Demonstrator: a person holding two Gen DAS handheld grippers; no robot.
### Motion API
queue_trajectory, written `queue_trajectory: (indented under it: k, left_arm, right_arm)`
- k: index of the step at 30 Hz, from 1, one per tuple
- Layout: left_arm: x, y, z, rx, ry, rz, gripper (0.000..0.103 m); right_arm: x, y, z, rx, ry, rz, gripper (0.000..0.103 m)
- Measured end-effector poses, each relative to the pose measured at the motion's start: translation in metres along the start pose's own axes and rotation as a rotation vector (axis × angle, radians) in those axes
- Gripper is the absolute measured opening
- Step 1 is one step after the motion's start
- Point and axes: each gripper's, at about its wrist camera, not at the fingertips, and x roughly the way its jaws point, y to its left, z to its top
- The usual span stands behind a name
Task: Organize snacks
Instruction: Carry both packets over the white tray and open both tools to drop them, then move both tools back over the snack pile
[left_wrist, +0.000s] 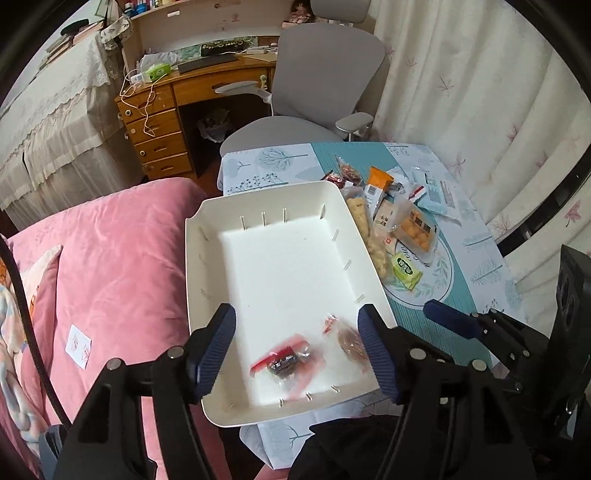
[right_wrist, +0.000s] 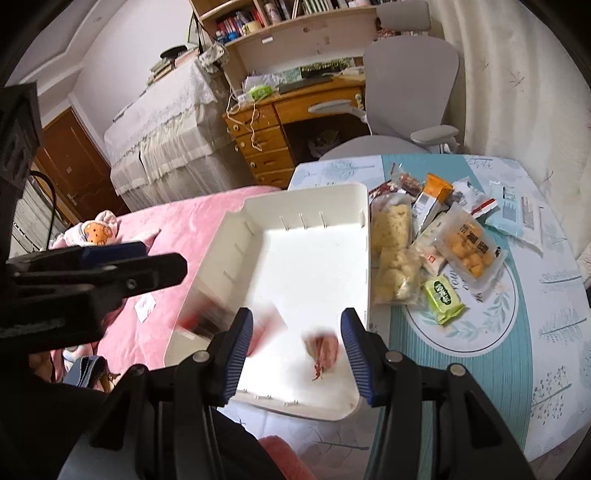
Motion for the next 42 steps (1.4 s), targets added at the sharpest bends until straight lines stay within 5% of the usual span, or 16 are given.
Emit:
queue_trajectory:
  k: [22, 33, 42]
  left_arm:
    - [0.042, -0.052, -0.012, 0.045, 0.159, 0.038, 0.074]
    - [0.060, -0.147, 0.014, 0.112, 0.175, 0.012, 0.074]
    - [0.080, -0.227, 0.043, 0.068, 0.182, 0.000, 0.074]
  right_arm:
    - [-0.005, -0.045, -0.032, 0.094, 0.092, -0.012, 0.050]
    - [-0.037, -0.138, -0.034, 0.215, 0.093, -0.055, 0.050]
    - [-0.066, -0.230, -0.015, 0.234, 0.095, -0.079, 0.050]
